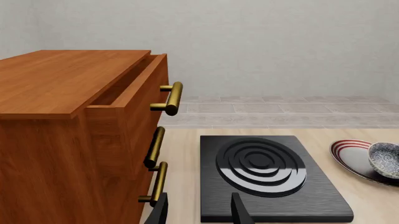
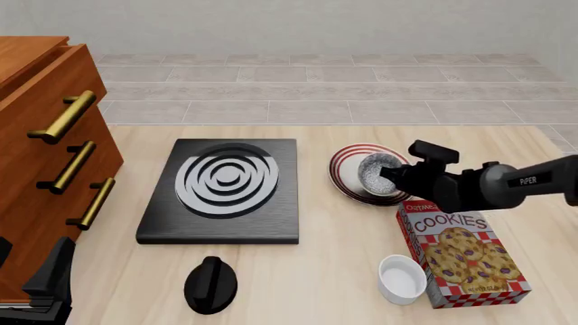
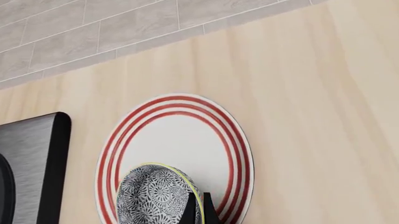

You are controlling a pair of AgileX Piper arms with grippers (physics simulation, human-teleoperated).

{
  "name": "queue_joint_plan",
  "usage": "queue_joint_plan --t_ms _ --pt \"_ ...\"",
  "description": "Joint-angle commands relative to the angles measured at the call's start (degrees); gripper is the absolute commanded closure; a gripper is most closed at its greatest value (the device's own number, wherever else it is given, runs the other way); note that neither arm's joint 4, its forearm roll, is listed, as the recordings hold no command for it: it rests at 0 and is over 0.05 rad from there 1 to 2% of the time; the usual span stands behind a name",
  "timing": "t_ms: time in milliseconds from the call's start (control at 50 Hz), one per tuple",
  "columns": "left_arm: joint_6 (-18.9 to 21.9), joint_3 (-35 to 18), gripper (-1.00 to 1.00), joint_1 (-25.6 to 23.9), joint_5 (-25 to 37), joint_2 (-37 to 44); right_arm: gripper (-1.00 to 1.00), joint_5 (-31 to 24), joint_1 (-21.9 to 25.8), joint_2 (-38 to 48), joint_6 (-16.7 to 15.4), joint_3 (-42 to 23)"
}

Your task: Pick the akita bowl next to the ramekin and place it on the plate.

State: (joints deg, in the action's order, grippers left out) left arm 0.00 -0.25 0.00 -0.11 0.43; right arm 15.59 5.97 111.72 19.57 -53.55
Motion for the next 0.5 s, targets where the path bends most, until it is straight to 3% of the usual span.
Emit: queue_joint_plan --t_ms 20,500 --pt "0.0 0.0 -1.00 0.0 0.0 0.0 1.00 0.0 -0.1 0.6 0.3 -1.0" --pt "0.0 0.0 -1.00 0.0 0.0 0.0 1.00 1.6 -0.2 2.2 0.0 -0.6"
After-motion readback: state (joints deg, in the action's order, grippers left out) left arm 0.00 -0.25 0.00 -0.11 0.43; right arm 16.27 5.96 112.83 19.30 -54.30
